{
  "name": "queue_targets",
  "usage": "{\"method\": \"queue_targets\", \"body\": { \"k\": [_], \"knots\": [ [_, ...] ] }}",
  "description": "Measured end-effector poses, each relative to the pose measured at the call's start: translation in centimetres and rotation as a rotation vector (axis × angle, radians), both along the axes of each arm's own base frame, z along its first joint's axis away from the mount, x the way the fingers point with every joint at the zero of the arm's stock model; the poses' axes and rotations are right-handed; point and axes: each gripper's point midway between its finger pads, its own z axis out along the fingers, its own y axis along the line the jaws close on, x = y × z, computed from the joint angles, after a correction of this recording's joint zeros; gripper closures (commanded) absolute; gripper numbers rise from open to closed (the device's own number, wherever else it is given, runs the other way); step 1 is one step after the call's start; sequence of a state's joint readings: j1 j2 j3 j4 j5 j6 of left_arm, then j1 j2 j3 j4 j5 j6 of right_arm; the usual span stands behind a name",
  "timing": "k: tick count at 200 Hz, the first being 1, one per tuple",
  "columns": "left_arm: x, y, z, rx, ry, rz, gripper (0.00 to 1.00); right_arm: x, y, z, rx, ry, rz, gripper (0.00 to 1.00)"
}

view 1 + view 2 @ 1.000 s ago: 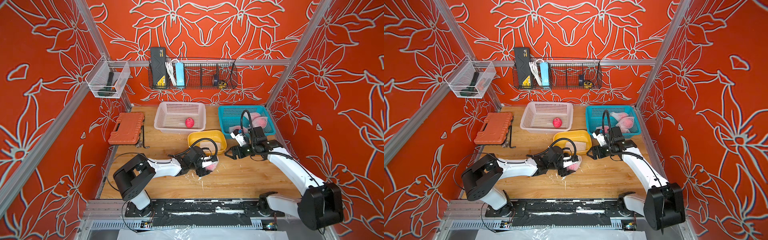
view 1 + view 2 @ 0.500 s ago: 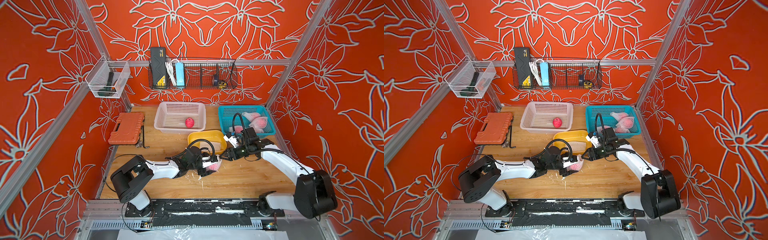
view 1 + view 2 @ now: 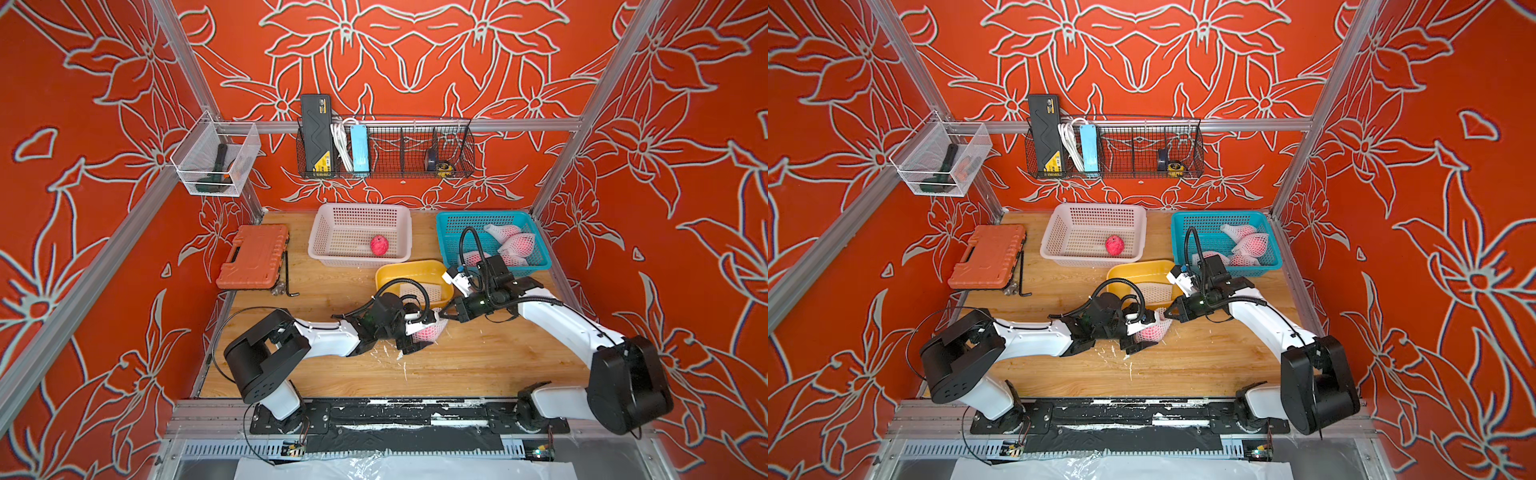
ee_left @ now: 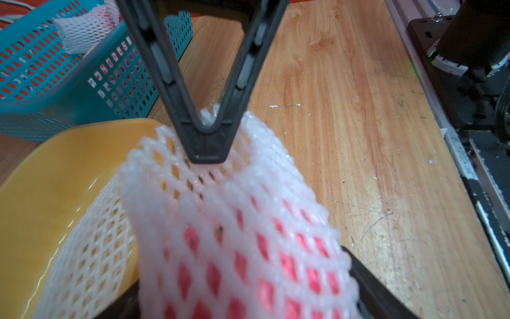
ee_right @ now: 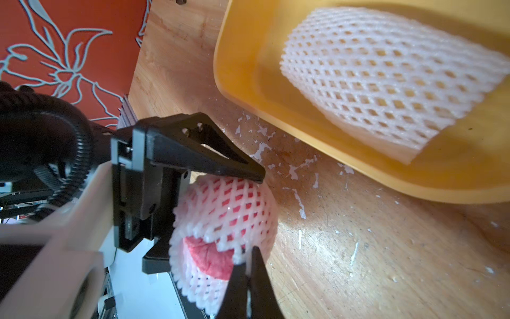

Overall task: Remove foam nets from apples
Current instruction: Remove the foam net from the apple.

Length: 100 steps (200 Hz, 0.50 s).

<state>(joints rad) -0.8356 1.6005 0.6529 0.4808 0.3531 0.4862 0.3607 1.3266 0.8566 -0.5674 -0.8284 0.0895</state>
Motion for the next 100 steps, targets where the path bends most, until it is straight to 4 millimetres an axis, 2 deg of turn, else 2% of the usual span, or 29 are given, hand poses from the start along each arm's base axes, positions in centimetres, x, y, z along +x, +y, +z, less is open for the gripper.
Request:
{"method": "queue_targets", "body": {
  "k": [35,100],
  "knots": [
    [0.3,0.1,0.2,-0.009,0.007,0.027,0.06,0.1,-0.5,0.3,-0.027,-0.032,-0.016,1.0],
    [0.6,-0.4,1.7,-0.042,0.01,0.041,0.16,-0.3,-0.6,-1.4,-0.081,0.022,-0.013,1.0]
  ]
}}
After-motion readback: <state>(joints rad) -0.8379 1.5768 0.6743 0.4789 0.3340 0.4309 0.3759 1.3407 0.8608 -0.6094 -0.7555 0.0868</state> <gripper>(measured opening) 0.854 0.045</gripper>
